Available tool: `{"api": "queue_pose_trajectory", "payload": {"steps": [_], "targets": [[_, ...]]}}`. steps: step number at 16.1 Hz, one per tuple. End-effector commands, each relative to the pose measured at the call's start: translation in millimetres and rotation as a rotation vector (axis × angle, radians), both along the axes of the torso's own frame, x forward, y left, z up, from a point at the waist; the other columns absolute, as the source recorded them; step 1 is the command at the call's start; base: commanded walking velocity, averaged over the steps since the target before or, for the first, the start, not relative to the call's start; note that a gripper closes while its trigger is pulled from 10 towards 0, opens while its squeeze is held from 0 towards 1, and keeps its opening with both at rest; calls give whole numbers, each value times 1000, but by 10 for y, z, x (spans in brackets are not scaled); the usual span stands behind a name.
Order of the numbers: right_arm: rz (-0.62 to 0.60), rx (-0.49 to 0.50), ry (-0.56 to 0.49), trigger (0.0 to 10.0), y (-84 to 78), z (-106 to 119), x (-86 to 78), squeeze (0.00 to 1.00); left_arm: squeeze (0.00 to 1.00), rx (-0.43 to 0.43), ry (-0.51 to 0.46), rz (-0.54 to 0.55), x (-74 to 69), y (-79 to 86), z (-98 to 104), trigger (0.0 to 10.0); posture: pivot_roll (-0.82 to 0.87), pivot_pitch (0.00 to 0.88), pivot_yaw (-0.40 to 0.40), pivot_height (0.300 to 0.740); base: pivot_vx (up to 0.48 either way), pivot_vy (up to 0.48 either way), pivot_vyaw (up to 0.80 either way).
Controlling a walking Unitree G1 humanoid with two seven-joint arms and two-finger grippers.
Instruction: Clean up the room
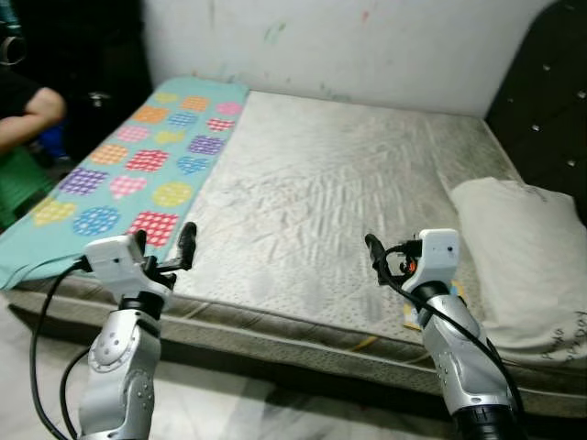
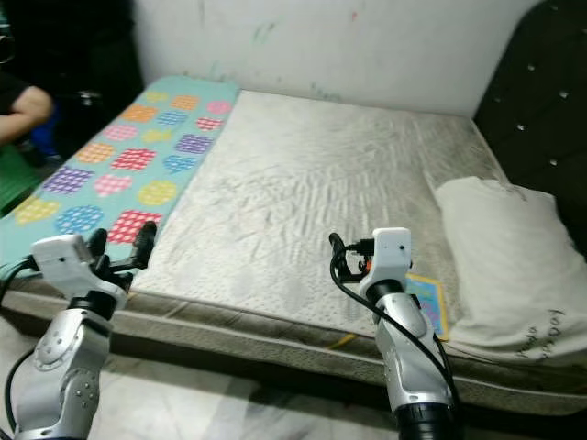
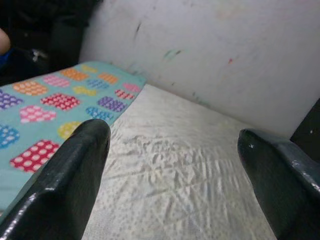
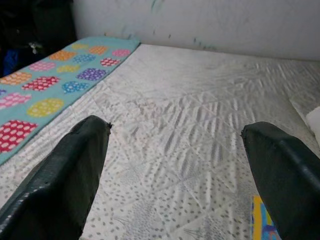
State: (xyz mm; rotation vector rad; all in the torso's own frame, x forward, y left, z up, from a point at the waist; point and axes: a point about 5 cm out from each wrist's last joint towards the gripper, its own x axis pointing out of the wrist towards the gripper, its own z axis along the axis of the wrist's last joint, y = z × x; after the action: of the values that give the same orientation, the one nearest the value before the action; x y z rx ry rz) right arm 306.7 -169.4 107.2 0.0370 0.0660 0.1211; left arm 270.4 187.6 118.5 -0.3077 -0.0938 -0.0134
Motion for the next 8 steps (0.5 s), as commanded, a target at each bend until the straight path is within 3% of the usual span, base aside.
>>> {"api": "queue_pose_trajectory", "payload": {"steps": [1,5,8], "targets": [[-21,-8,-4,10000,-72,9,-7,0,0,-10,-20,-44,11,-88,38,10000,-65,0,-8,740,255,0,0],[-21,-4,-4,10000,-71,14,-1,0,0,-14,-28,-56,12,-109,53,10000,-66,0,-8,740,282,0,0],[-20,-3,-6,10000,-64,14,5,0,0,-16,-33,-66,17,-116,54,10000,-66,0,-7,740,311,0,-306]]}}
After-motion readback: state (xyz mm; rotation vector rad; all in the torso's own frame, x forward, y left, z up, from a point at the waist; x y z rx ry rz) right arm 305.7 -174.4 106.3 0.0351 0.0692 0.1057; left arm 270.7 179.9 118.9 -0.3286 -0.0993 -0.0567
